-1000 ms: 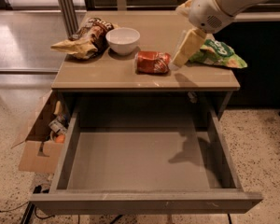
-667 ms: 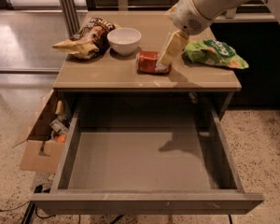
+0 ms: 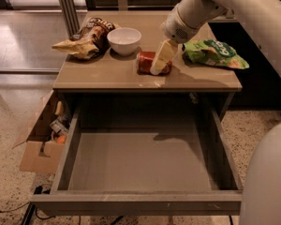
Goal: Place coke can into top drawer
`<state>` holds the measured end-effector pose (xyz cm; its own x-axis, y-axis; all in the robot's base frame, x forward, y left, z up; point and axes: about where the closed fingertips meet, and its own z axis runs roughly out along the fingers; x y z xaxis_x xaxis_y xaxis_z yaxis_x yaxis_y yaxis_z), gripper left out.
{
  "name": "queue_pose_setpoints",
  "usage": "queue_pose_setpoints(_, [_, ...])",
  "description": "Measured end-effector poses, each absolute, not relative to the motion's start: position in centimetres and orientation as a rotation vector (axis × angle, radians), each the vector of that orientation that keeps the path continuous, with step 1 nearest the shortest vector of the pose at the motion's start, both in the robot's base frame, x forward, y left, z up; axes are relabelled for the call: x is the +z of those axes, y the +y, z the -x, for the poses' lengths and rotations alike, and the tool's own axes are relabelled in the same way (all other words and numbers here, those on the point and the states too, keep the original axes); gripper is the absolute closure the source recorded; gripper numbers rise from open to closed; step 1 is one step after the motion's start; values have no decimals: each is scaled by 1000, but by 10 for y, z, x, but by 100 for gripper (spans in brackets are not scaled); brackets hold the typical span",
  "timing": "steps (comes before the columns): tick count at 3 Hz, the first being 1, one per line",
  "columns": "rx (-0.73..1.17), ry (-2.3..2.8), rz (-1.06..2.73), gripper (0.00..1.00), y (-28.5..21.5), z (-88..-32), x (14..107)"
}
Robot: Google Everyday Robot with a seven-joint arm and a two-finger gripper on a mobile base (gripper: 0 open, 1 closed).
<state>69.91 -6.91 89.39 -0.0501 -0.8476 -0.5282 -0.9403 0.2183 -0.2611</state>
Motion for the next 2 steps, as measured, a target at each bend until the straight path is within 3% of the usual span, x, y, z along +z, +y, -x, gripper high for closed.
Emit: queue_pose_setpoints(2, [204, 1984, 1664, 0, -66, -709, 859])
